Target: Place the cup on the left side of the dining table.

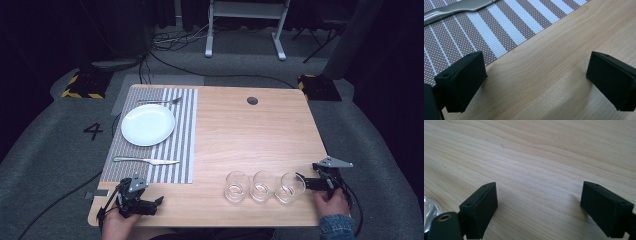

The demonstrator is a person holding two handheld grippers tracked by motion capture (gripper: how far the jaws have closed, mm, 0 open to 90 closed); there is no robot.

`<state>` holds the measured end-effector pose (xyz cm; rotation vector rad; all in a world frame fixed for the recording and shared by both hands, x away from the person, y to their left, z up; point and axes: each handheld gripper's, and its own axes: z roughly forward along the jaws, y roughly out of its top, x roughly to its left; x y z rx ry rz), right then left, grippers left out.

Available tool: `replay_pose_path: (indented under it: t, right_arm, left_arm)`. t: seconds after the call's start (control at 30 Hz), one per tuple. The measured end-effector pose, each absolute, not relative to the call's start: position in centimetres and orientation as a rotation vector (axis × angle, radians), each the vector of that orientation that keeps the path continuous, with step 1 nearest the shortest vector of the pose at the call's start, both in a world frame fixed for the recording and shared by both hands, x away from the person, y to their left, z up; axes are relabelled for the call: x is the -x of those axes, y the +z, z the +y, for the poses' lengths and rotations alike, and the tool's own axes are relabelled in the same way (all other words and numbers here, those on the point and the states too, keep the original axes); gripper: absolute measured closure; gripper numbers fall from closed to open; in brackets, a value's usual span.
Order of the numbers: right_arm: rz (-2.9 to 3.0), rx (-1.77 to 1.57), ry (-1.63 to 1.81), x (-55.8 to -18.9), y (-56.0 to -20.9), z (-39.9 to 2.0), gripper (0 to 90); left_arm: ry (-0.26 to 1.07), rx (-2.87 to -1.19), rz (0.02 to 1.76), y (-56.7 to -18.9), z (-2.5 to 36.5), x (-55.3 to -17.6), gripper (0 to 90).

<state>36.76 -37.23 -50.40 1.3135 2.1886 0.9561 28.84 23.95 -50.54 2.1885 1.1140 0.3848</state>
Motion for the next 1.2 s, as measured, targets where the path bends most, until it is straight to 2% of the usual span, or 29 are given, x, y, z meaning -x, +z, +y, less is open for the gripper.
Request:
replay_pose_path:
  t: [0.57, 0.73, 0.93, 1.0, 1.1, 1.2]
  right_arm:
    - [2.189, -1.313, 0.957, -36.8, -50.4, -37.2, 14.5]
    - [2.190, -1.315, 0.955, -36.8, -50.4, -37.2, 14.5]
    - [2.189, -1.315, 0.956, -36.8, -50.4, -37.2, 14.5]
    - [2.189, -1.311, 0.956, -36.8, -50.4, -37.2, 14.5]
    - [2.189, -1.313, 0.956, -36.8, -50.4, -37.2, 14.5]
    - [2.189, -1.315, 0.956, -36.8, -50.4, -37.2, 14.5]
  left_arm:
    - [0.387, -2.182, 1.122, -50.5, 23.9, -28.7, 2.9]
    - [0.368, -2.154, 1.128, -50.4, 24.5, -28.7, 8.6]
    - [0.354, -2.036, 1.107, -48.3, 25.6, -28.2, 11.8]
    - [0.290, -1.897, 1.071, -47.1, 26.1, -27.8, 13.1]
    - [0.244, -1.818, 1.068, -46.5, 26.6, -27.7, 15.2]
    - [0.302, -1.796, 1.085, -45.6, 26.9, -27.3, 15.4]
